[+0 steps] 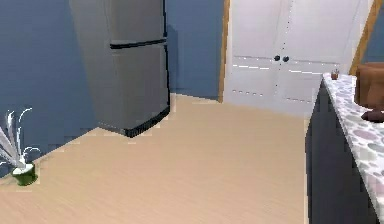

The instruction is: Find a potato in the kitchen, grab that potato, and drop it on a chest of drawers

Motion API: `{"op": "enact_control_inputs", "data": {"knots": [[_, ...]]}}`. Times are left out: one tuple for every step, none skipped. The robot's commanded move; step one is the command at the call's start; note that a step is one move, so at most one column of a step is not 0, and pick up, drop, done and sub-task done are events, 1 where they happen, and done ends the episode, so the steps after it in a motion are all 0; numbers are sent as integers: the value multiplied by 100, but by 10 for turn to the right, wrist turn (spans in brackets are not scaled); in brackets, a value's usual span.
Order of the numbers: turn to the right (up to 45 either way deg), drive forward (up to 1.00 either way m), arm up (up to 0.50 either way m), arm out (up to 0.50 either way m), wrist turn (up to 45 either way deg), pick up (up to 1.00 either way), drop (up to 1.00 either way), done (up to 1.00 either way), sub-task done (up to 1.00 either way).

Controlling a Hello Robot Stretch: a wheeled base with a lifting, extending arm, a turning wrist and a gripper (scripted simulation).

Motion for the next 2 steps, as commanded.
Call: {"op": "enact_control_inputs", "data": {"knots": [[0, 5, 0, 0, 0, 0, 0, 0, 0], [240, 0, 0, 0, 0, 0, 0, 0, 0]]}}
